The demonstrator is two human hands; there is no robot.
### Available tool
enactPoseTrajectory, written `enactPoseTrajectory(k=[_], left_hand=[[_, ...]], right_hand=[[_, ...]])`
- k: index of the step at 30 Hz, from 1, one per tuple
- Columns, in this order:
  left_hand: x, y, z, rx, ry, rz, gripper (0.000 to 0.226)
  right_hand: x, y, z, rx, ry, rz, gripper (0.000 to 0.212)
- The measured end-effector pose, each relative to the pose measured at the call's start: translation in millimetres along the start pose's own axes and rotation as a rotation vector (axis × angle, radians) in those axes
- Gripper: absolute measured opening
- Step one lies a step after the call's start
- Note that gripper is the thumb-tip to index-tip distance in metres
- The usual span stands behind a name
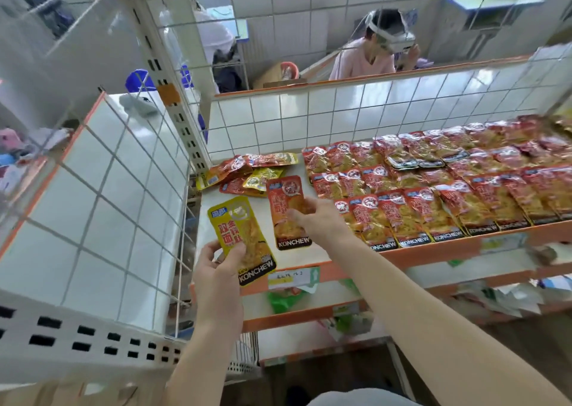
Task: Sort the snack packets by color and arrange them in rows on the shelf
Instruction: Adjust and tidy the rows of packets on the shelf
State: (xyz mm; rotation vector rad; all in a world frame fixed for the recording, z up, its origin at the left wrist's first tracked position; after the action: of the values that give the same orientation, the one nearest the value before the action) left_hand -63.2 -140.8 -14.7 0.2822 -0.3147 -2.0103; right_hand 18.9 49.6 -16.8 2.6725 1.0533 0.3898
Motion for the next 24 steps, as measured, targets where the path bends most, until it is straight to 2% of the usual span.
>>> enactPoseTrajectory(k=[9, 15, 18, 20, 24], left_hand=[[-109.3, 29.2, 7.8, -0.112, -0.136, -0.132, 0.013], [-210.3, 76.7, -13.9, -0.080, -0.159, -0.261, 0.018], [-250.9, 101.7, -26.5, -0.084, -0.167, -0.303, 0.017], [-273.9, 116.9, -35.3, -0.097, -0.180, -0.335, 0.016], [-311.0, 142.8, -46.6, -0.138, -0.198, -0.339, 0.013]], right_hand=[[147.0, 68.4, 10.0, 0.102, -0.254, 0.177, 0.004], [254.4, 116.7, 40.7, 0.073, -0.267, 0.310, 0.006], [298.6, 138.3, 57.3, 0.048, -0.232, 0.326, 0.014], [326.1, 151.7, 67.6, 0.044, -0.236, 0.341, 0.011], [374.7, 173.5, 79.6, 0.068, -0.267, 0.415, 0.019]])
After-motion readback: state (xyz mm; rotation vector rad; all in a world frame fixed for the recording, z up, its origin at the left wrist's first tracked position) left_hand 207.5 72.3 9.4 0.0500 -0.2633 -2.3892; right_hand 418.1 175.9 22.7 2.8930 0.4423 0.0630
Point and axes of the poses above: each hand's wrist, its own y-axis away from the middle knuckle, its own x-axis out of the back of the hand, z = x × y, the point moved 7 cm from there along -y, towards the middle knuckle, and after that the axes turned 8 degrees about -y, right-handed, at the moved point
